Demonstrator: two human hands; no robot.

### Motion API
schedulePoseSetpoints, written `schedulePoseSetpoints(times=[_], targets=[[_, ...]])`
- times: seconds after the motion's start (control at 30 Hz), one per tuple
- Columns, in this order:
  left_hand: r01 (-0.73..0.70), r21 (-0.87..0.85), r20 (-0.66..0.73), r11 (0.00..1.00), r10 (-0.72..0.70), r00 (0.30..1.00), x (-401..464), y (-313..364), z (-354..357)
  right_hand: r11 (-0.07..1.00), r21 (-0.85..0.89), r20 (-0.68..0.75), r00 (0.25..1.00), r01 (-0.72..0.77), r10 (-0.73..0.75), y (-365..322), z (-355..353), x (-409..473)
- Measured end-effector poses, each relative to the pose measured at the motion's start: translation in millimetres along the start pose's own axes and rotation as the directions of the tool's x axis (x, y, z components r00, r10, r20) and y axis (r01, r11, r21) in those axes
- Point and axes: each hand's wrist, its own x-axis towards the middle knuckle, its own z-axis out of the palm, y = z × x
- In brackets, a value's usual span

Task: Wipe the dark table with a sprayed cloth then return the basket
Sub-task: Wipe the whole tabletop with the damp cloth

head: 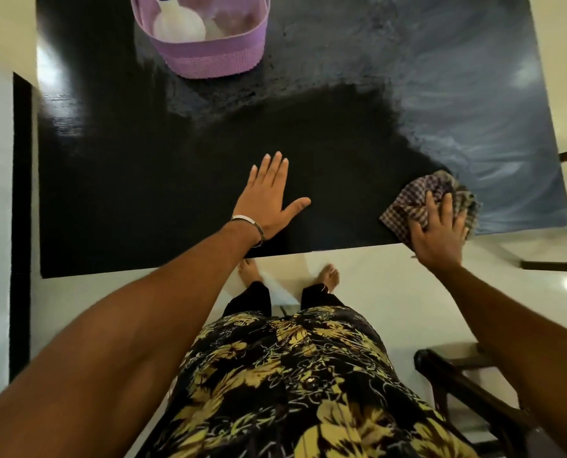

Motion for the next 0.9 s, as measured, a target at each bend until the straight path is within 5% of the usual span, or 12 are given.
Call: schedulePoseSetpoints(times=[0.1,0.2,0.33,0.5,0.6,0.77,0.9], targets=[[0.002,0.014,0.004,1.000,-0.002,1.000,6.1,17.5,3.1,0.999,0.030,-0.026,0.999,-0.044,0.044,-20.5,6.2,-4.5],[0.036,-0.053,-0.008,0.998,-0.036,0.999,15.5,50.6,9.8,0.979,-0.013,-0.019,0.979,0.204,-0.205,-57.6,22.3,-30.1],[0.051,-0.124,-0.029,0.991,-0.055,0.998,34.0,100.0,16.7,0.827,-0.100,0.077,0.833,0.553,-0.548,-94.2,41.3,-51.7],[0.058,-0.122,-0.055,0.991,-0.065,0.996,56.0,152.0,25.0,0.685,-0.104,0.129,0.693,0.721,-0.710,-44.0,30.0,-23.4],[0.061,-0.126,-0.055,0.990,-0.069,0.996,65.6,172.6,30.0,0.752,-0.110,0.090,0.760,0.650,-0.643,22.6,10.8,6.8],[0.101,-0.085,-0.051,0.991,-0.105,0.993,73.4,198.1,31.7,0.948,-0.063,-0.004,0.950,0.311,-0.312,147.9,-34.2,64.2],[0.099,-0.058,-0.041,0.993,-0.102,0.994,78.5,211.1,32.0,0.991,0.029,-0.045,0.990,0.133,-0.132,156.5,-40.5,74.9]])
